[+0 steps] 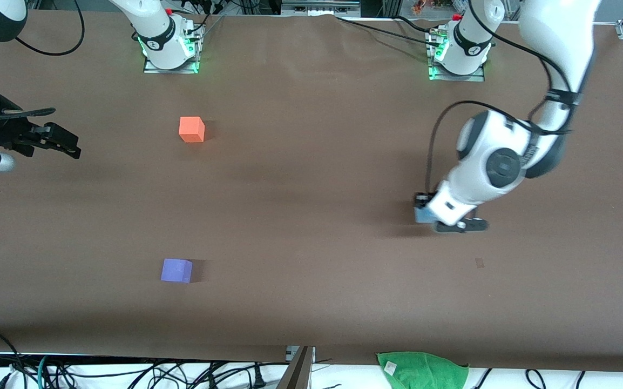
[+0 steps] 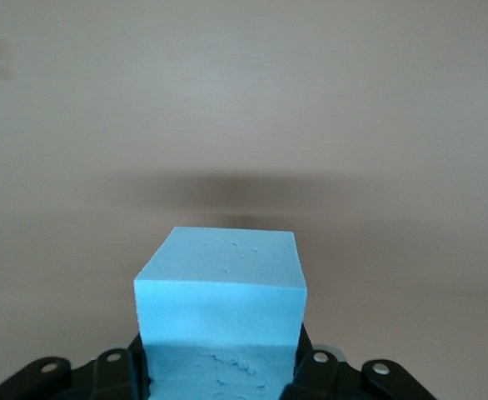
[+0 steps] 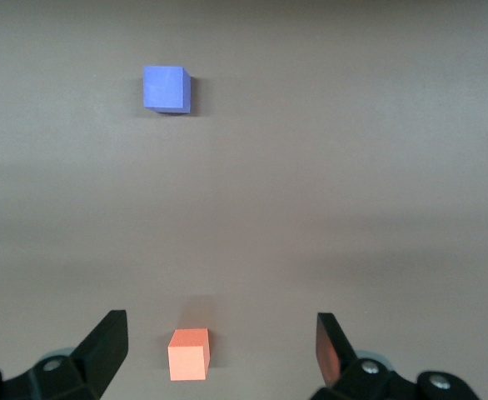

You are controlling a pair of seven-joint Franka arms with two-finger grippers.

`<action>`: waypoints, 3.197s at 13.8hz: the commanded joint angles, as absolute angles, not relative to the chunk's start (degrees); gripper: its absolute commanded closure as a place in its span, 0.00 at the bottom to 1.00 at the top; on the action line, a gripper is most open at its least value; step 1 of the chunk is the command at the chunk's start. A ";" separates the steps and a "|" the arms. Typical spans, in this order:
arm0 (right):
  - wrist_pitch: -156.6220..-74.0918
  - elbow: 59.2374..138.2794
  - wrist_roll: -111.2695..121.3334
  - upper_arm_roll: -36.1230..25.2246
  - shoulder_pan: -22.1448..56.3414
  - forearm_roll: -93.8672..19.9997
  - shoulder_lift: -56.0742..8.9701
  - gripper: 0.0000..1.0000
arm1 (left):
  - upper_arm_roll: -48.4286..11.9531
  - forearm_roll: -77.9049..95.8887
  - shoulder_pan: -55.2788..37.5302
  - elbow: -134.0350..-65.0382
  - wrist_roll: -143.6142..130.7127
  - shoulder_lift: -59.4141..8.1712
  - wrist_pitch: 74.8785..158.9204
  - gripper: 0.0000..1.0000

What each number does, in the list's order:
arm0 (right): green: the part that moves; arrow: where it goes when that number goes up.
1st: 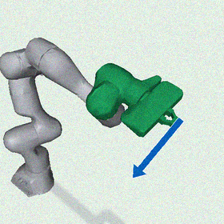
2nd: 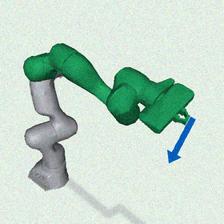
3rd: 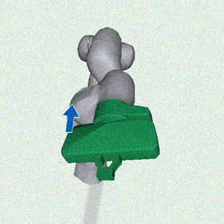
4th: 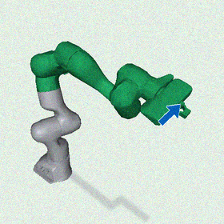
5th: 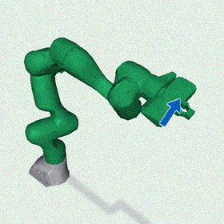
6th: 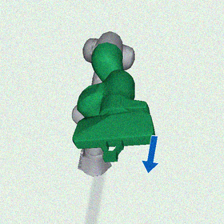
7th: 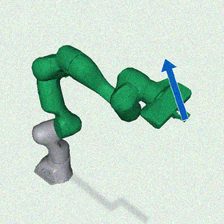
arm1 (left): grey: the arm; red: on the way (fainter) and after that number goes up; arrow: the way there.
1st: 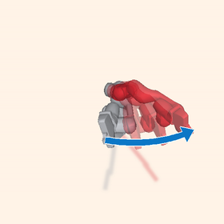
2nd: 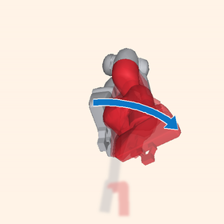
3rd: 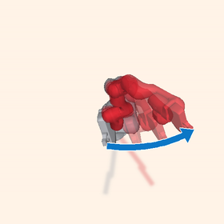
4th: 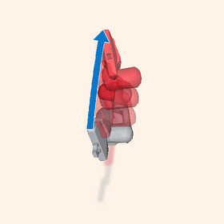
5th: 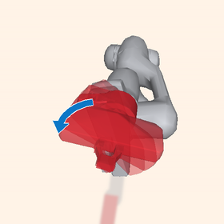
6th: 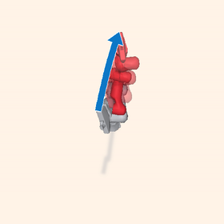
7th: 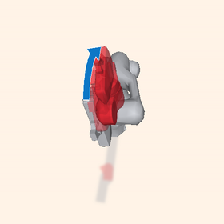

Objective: Place blue block between orange and purple blocks
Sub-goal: 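Carry the light-blue cube with the left gripper toward the table middle, then lower the cube and open the left gripper to release it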

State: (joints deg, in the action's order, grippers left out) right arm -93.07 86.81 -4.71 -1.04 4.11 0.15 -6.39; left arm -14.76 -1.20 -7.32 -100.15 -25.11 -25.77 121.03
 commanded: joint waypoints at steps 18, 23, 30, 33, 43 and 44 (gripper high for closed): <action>-93.96 85.61 -5.36 -0.79 4.48 0.00 -10.10 0.00 | -9.76 -2.20 -45.87 -67.15 -63.72 -54.75 129.90 1.00; -93.25 85.78 -4.57 -0.79 4.31 0.09 -10.37 0.00 | -7.30 -2.46 -49.31 -65.65 -64.95 -56.69 129.90 0.34; -93.16 86.04 -4.48 -0.79 4.57 0.26 -10.46 0.00 | -7.47 -4.31 -45.89 -66.09 -64.25 -53.62 128.94 0.00; -93.08 86.13 -4.57 -0.70 4.83 0.35 -10.46 0.00 | -7.73 -3.26 -42.64 -69.51 -63.28 -49.15 128.67 0.00; -96.58 86.22 -9.49 -0.35 12.82 -0.17 -16.78 0.00 | -9.40 -3.16 -31.39 -70.14 -46.72 -29.29 102.17 0.00; -97.64 86.22 -10.54 -0.35 13.88 -0.26 -17.74 0.00 | -9.32 -2.90 -29.98 -70.05 -42.58 -27.18 98.82 0.00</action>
State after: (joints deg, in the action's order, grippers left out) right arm -96.11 86.95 -8.45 -0.25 11.82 0.15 -15.86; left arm -8.55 -2.63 -33.04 -66.58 -50.06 -32.90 103.32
